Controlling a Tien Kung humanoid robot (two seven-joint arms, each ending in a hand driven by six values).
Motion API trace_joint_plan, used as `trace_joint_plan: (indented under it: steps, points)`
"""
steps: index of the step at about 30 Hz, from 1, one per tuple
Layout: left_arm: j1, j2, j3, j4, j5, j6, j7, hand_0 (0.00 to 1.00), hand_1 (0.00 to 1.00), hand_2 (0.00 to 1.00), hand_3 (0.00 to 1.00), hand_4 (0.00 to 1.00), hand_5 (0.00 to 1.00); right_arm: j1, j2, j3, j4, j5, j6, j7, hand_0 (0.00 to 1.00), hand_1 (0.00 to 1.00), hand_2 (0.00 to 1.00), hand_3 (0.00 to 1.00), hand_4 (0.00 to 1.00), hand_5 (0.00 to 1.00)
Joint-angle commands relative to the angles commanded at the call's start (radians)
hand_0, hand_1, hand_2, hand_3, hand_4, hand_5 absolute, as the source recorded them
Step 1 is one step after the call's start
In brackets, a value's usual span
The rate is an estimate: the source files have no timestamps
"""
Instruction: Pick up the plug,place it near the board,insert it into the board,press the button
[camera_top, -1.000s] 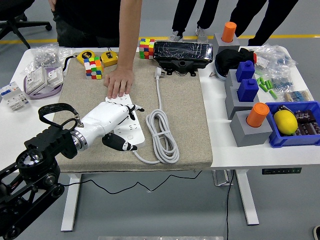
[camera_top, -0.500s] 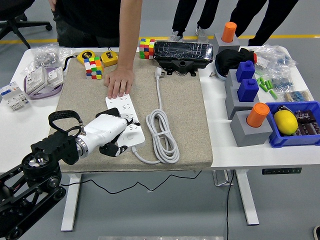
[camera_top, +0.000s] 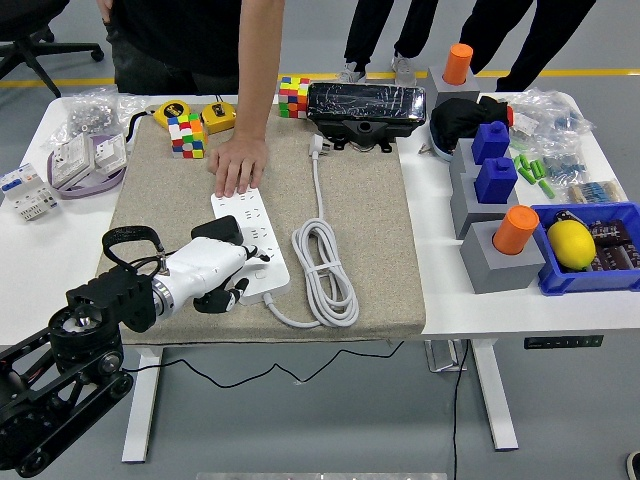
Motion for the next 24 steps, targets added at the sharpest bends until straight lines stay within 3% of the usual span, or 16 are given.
trace_joint_plan:
  steps: [9,24]
  points:
    - [-0.002,0.004,0.007,0.000,-0.016,-0.032,0.005,0.190,0.002,0.100,0.832,0.308,0.002,0.001,0.001,-0.001,0.000,0.002,0.002,0.003,0.790,0.693,0.713,0.762,0.998,0.998]
    - [-0.005,0.005,0.010,0.015,-0.015,-0.021,0.000,0.191,0.002,0.096,0.826,0.284,0.002,0.001,-0.001,-0.003,0.000,0.004,0.003,0.002,0.790,0.693,0.712,0.762,0.998,0.998]
